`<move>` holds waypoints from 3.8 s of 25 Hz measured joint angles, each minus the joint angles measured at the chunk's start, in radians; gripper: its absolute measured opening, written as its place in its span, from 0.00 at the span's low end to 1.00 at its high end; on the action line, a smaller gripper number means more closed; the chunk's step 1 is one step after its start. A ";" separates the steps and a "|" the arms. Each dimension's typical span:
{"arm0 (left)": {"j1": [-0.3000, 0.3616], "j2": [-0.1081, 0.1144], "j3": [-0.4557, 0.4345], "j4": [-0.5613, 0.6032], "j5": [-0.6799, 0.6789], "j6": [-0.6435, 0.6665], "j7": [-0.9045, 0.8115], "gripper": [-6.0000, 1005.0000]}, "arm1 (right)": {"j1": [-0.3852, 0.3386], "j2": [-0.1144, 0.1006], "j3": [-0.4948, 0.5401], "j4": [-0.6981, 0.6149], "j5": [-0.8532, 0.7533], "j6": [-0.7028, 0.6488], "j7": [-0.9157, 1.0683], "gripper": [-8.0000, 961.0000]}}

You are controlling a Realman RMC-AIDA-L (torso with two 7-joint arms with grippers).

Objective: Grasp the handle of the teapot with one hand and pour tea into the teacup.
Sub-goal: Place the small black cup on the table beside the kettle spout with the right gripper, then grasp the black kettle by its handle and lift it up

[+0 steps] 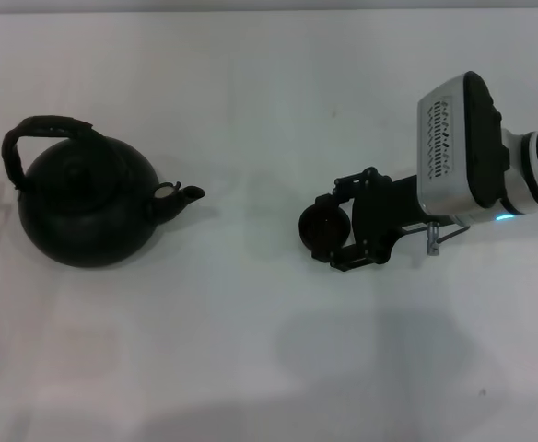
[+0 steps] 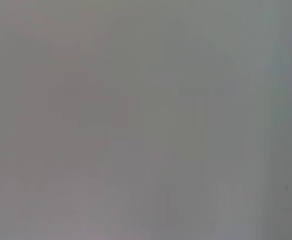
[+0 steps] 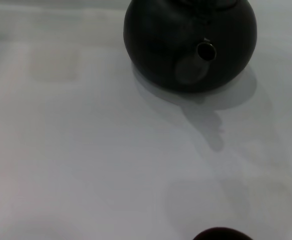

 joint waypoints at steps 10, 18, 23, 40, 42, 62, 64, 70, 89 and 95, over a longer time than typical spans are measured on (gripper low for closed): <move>0.000 0.000 0.000 0.000 0.000 0.000 0.000 0.79 | 0.004 -0.003 0.006 -0.010 0.024 0.024 -0.011 0.87; 0.000 0.002 0.000 0.000 0.000 0.000 0.000 0.79 | -0.001 -0.006 0.054 -0.019 0.038 0.066 -0.011 0.90; -0.001 0.002 0.001 0.001 0.034 0.000 0.000 0.79 | -0.008 -0.008 0.167 -0.033 0.060 0.158 -0.013 0.91; -0.047 -0.001 0.034 -0.041 0.196 0.103 0.070 0.79 | -0.100 -0.011 0.484 -0.077 0.147 0.310 -0.081 0.91; -0.062 0.001 0.034 -0.053 0.195 0.088 0.060 0.79 | -0.108 -0.011 0.484 -0.073 0.153 0.310 -0.089 0.91; -0.081 0.004 0.028 -0.051 0.185 -0.008 -0.048 0.75 | -0.134 -0.012 0.493 -0.023 0.177 0.305 -0.130 0.90; -0.083 0.005 0.030 -0.047 0.185 -0.019 -0.065 0.73 | -0.134 -0.012 0.493 -0.016 0.177 0.303 -0.131 0.90; -0.086 0.005 0.029 -0.044 0.185 -0.032 -0.081 0.67 | -0.134 -0.012 0.493 -0.004 0.177 0.303 -0.139 0.90; -0.112 0.010 0.033 -0.041 0.186 -0.069 -0.167 0.13 | -0.130 -0.012 0.495 0.061 0.214 0.293 -0.189 0.90; -0.130 0.018 0.037 0.001 0.209 -0.100 -0.224 0.13 | -0.134 -0.012 0.524 0.105 0.246 0.292 -0.245 0.90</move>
